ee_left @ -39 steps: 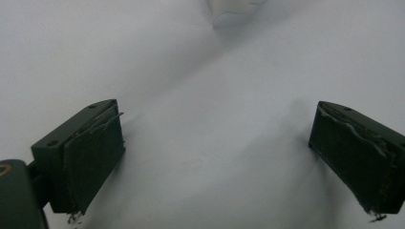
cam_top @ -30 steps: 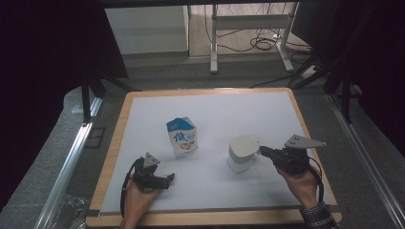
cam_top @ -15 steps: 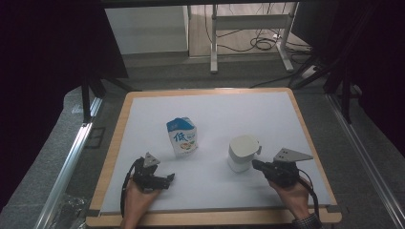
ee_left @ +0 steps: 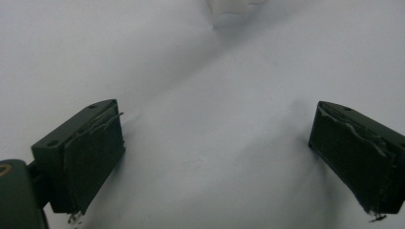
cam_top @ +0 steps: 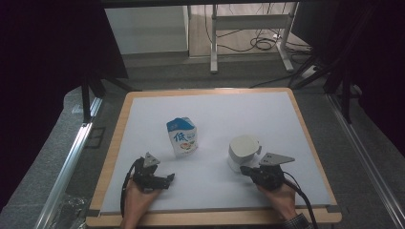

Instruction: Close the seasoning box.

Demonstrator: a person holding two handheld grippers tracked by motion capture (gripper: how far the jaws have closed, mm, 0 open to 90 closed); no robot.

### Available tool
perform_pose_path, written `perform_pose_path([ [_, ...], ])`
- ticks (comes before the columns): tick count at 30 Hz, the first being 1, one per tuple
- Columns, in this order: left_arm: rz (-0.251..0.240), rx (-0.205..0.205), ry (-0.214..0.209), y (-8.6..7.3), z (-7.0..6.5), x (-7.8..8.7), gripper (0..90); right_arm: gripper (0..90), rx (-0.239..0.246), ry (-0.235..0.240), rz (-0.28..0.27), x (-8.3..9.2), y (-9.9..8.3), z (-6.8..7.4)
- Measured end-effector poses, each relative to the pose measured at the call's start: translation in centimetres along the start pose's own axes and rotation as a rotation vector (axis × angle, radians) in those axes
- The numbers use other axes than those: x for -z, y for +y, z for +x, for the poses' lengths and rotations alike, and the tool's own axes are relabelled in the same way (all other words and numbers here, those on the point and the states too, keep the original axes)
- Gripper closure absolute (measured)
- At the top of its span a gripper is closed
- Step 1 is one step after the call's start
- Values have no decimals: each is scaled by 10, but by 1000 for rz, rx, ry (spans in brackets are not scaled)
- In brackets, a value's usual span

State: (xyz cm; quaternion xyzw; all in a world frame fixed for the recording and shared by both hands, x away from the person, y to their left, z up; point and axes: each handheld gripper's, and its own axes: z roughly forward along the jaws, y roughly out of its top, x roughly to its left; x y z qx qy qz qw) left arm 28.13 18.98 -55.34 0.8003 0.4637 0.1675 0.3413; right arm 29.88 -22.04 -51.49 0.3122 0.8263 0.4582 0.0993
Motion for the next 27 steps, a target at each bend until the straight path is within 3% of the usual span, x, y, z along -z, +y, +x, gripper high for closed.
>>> perform_pose_path([
  [27, 1, -1, 0, 0, 0, 0, 44, 896, 18, -16, 37, -22, 6, -3],
])
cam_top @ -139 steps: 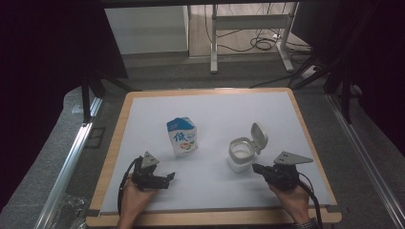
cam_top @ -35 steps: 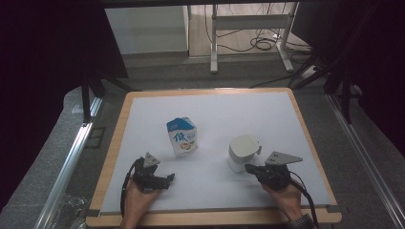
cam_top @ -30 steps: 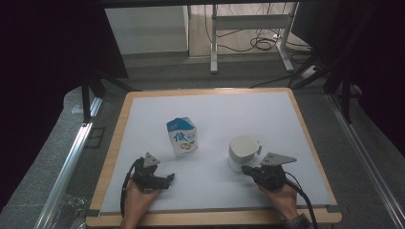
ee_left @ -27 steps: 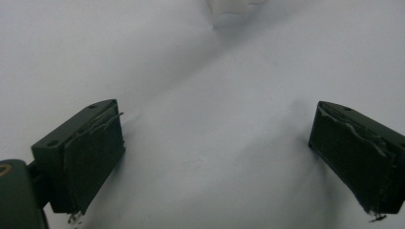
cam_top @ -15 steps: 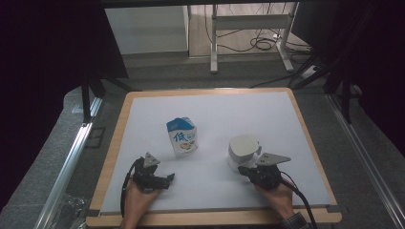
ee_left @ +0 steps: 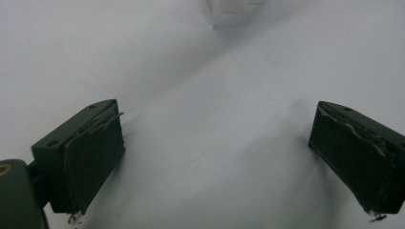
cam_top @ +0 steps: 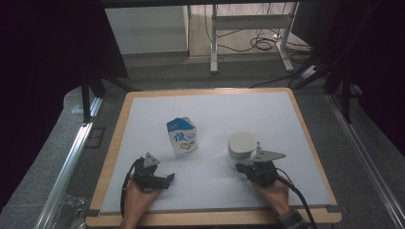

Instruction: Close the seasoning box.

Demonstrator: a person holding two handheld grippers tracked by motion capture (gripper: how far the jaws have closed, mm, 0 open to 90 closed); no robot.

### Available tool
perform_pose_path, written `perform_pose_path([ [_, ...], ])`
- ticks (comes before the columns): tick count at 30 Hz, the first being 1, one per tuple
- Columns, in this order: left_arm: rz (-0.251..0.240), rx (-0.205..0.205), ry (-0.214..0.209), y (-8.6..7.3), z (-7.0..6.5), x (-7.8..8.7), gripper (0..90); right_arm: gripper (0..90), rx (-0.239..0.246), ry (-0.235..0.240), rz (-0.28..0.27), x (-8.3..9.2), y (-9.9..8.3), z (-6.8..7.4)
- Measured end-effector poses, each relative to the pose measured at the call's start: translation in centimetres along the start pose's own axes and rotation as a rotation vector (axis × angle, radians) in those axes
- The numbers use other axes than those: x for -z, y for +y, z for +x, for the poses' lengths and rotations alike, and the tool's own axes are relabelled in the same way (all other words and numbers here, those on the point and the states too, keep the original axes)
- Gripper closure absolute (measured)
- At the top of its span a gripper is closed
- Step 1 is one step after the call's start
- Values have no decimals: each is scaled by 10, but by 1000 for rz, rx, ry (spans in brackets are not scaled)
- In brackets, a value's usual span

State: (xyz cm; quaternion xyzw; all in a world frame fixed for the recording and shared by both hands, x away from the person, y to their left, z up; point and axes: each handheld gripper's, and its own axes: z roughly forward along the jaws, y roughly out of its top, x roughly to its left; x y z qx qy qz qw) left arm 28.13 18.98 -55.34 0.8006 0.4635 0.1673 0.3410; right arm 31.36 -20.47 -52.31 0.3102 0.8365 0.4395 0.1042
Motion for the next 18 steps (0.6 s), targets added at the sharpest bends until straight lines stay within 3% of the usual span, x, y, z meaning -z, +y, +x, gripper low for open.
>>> perform_pose_path([
  [18, 0, 0, 0, 0, 0, 0, 44, 896, 17, -17, 9, -5, 6, -4],
])
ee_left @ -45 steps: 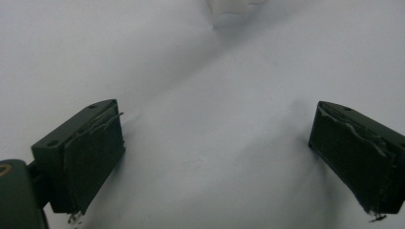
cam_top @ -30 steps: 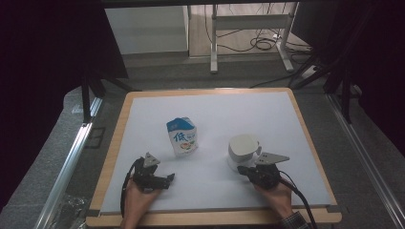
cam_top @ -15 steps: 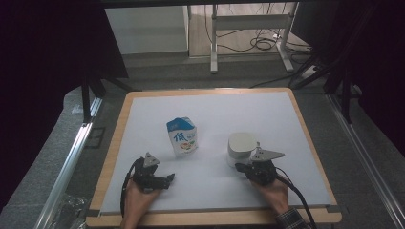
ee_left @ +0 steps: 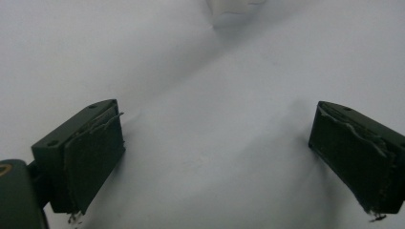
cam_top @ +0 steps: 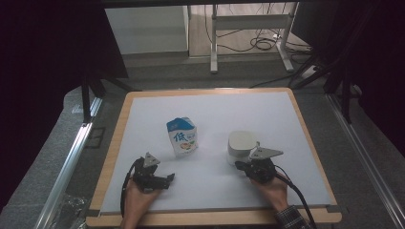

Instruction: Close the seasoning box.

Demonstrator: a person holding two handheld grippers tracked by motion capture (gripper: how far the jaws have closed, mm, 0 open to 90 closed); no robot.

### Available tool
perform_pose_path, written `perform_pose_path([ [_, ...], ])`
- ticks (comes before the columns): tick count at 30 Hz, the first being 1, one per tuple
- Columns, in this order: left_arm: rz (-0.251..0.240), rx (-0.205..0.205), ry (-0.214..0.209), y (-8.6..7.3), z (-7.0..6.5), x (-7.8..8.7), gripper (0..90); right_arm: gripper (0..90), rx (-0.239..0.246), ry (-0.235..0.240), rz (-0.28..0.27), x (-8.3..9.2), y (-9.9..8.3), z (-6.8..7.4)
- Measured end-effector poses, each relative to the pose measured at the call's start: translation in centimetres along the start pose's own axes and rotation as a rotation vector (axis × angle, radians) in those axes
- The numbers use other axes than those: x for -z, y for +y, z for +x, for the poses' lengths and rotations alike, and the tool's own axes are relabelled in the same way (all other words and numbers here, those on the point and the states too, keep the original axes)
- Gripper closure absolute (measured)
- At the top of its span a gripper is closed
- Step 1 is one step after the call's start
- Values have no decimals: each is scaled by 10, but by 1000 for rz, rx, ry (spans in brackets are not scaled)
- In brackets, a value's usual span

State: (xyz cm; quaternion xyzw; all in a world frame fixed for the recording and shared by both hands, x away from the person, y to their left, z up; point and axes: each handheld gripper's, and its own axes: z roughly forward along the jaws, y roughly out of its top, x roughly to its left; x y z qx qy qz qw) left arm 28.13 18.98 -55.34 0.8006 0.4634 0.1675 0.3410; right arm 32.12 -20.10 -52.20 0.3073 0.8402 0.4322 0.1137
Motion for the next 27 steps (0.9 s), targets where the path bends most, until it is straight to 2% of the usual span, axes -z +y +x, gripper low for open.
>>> perform_pose_path([
  [9, 0, 0, 0, 0, 0, 0, 44, 881, 8, -17, -14, 4, 0, 2],
  [16, 0, 0, 0, 0, 0, 0, 44, 794, 8, -15, -16, 10, 2, 3],
  [26, -1, 1, 0, 0, 0, 0, 44, 630, 23, -47, -15, 26, 4, 8],
  [27, -1, 1, 0, 0, 0, 0, 44, 593, 28, -56, -8, 30, 5, 9],
])
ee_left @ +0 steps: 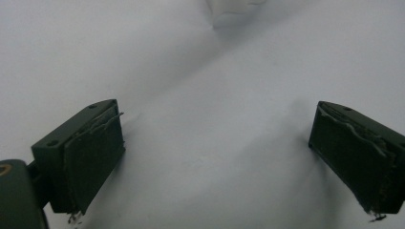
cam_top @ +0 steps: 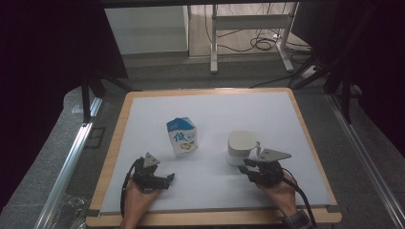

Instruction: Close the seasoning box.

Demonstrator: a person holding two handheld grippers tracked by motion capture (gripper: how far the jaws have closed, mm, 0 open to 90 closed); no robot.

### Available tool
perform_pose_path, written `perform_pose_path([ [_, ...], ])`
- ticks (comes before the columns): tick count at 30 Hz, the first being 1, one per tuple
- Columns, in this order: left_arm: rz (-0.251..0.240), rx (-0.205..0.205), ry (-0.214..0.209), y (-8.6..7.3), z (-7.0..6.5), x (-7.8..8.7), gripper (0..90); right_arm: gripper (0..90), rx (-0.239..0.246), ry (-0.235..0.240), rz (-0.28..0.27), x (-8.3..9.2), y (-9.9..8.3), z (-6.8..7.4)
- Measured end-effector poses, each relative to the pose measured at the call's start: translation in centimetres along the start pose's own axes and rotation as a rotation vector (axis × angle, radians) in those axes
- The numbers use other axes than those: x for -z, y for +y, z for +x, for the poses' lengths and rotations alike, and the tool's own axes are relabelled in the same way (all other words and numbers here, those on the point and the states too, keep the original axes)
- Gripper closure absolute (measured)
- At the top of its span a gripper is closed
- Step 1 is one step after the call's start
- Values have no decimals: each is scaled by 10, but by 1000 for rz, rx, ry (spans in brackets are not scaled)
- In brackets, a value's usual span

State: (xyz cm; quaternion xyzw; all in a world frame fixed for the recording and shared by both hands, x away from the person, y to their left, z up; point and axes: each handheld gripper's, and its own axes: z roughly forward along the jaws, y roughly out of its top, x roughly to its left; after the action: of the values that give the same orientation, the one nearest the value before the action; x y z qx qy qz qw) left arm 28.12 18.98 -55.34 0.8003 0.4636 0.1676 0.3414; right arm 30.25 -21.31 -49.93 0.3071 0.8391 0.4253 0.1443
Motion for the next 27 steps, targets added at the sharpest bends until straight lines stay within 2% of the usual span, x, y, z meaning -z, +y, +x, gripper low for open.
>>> perform_pose_path([
  [4, 0, 0, 0, 0, 0, 0, 44, 529, 4, -11, 14, 6, 0, 0],
  [7, 0, 0, 0, 0, 0, 0, 44, 516, 3, -15, 21, 9, 0, 0],
  [15, 0, 0, 0, 0, 0, 0, 44, 443, -26, -42, 20, 25, -5, -6],
  [16, 0, -1, 0, 0, 0, 0, 44, 421, -38, -59, 19, 29, -8, -8],
  [21, 0, -1, 1, 0, 0, 0, 44, 353, -61, -81, 17, 35, -14, -14],
  [24, 0, -1, 1, 0, 0, 0, 44, 245, -89, -122, 26, 37, -23, -22],
  [27, 0, -1, 1, 0, 0, 0, 43, 208, -111, -138, 40, 37, -28, -28],
])
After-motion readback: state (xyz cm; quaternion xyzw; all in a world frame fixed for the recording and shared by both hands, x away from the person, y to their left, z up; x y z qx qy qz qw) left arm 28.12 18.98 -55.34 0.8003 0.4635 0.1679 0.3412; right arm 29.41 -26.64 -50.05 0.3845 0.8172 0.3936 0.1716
